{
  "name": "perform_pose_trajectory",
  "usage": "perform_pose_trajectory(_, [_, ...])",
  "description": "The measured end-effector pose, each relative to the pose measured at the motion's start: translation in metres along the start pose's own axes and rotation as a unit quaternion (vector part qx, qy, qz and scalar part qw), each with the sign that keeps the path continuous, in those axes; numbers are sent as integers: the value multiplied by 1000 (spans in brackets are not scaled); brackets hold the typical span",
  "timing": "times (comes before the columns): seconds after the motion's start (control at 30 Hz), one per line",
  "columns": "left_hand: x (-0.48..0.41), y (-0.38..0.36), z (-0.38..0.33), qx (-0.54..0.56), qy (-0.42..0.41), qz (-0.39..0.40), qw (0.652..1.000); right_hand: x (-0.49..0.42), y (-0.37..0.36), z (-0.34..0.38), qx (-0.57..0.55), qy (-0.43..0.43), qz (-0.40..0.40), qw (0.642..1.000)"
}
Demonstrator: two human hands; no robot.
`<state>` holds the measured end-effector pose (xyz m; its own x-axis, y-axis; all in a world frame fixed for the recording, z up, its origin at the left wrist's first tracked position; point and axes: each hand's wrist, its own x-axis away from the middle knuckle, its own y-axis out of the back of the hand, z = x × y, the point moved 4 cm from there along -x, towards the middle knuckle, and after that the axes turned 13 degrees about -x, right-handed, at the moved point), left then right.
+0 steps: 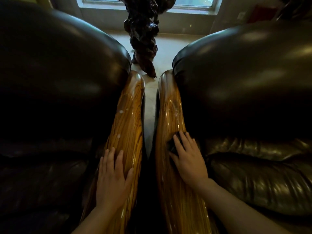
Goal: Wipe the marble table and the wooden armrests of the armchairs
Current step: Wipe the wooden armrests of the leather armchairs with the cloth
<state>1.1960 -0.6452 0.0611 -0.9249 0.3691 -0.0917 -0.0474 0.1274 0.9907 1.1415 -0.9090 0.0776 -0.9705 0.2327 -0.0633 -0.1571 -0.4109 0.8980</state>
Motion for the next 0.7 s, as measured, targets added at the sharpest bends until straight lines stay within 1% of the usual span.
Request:
perform_pose_trajectory(0.1, [0, -3, 0, 0, 10, -5, 1000, -56, 8, 3, -49, -93, -41, 994])
perform_pose_trajectory(0.17, [0, -4, 2, -4, 9, -4, 1000, -72, 6, 11, -45, -98, -47, 993])
perform_pose_trajectory(0.2, [1, -4, 2, -7, 7, -2, 1000, -68, 3, 15, -35, -83, -49, 995])
perform_pose_trajectory(0.27, [0, -1, 0, -7, 5, 0, 1000, -41, -4, 23, -14, -25, -37, 999])
perform_pose_trajectory(0.33, [0, 0, -1, -4, 11, 5, 1000, -12, -6, 23, 4, 41, -1, 999])
perform_pose_trajectory(0.37, [1, -1, 0, -3, 12, 7, 1000, -11, -5, 16, 5, 54, 12, 998])
perform_pose_trajectory(0.4, [1, -1, 0, -2, 13, 7, 1000, -18, -2, 8, 2, 42, 11, 999])
perform_pose_trajectory(0.43, [1, -1, 1, -1, 15, 5, 1000, -31, 2, 1, -6, 8, 2, 1000])
perform_pose_trajectory(0.5, [1, -4, 2, -2, 18, 3, 1000, -68, 9, -3, -53, -88, -27, 994])
perform_pose_trajectory(0.53, [0, -4, 2, -4, 17, 3, 1000, -85, 10, 0, -72, -120, -35, 990])
perform_pose_trajectory(0.57, [0, -5, 2, -5, 16, 3, 1000, -97, 10, 6, -68, -131, -41, 988])
perform_pose_trajectory(0.6, [0, -5, 2, -5, 15, 1, 1000, -102, 7, 11, -49, -120, -45, 990])
perform_pose_trajectory(0.7, [1, -4, 1, -5, 16, 2, 1000, -76, 1, 15, -20, -28, -36, 999])
